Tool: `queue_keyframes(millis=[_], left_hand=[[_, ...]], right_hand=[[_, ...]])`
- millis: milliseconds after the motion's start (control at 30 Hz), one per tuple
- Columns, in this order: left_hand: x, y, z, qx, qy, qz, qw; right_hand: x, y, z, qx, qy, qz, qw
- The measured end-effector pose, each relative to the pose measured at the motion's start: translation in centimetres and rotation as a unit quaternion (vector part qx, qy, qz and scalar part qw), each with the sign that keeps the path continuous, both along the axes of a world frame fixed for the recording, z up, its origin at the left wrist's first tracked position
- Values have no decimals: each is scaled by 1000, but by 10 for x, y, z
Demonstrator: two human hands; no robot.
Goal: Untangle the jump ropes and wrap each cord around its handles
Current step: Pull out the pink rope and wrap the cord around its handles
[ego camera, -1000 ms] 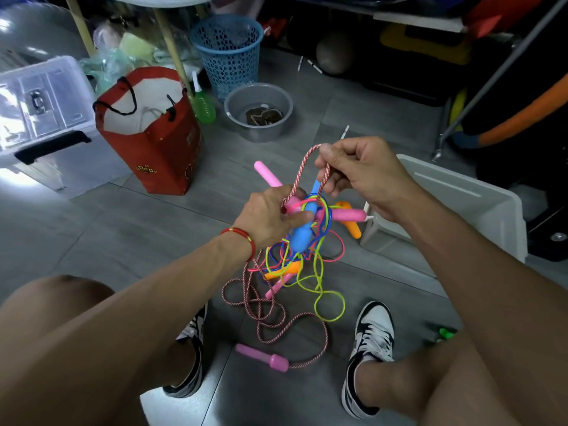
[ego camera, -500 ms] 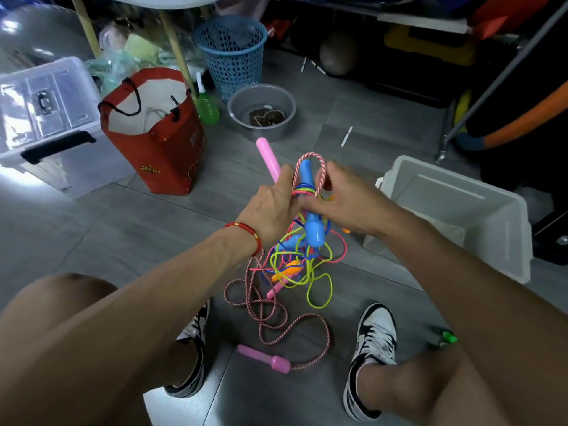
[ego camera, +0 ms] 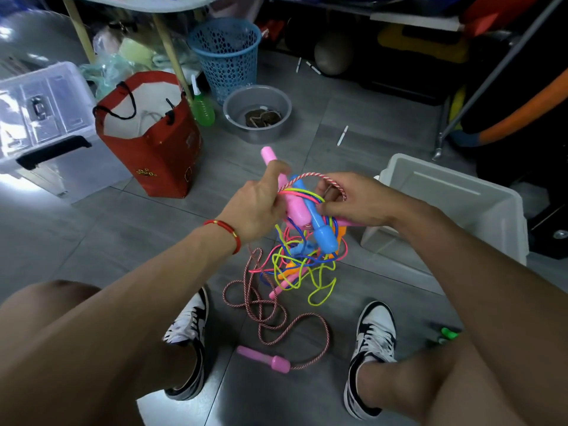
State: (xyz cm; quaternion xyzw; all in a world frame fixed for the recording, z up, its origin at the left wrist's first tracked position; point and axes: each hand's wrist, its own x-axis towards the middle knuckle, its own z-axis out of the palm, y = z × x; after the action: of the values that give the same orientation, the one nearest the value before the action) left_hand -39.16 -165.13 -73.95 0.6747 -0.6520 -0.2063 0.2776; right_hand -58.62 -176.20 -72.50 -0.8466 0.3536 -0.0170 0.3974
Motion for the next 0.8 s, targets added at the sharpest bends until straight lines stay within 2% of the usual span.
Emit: queue_keyframes(millis=[167, 233, 367, 533, 667, 800], left_hand=[[4, -2, -5, 16, -171, 72, 983], [6, -6, -6, 37, -197, 67, 977], [16, -12, -9, 81, -124, 95, 984], [21, -13, -17, 64, -105, 89, 988], [18, -13, -17, 103, -14, 156, 982], [26, -15, -11, 159, 3, 135, 978]], right_hand=[[4, 5, 10, 33, -7, 76, 997], [2, 4, 15, 42, -2, 98, 994], [0, 4, 19, 1, 24, 111, 994], [1, 6, 17, -41, 40, 107, 993], [1, 7, 23, -23, 45, 120, 991], [1, 8, 22, -8, 57, 129, 990]])
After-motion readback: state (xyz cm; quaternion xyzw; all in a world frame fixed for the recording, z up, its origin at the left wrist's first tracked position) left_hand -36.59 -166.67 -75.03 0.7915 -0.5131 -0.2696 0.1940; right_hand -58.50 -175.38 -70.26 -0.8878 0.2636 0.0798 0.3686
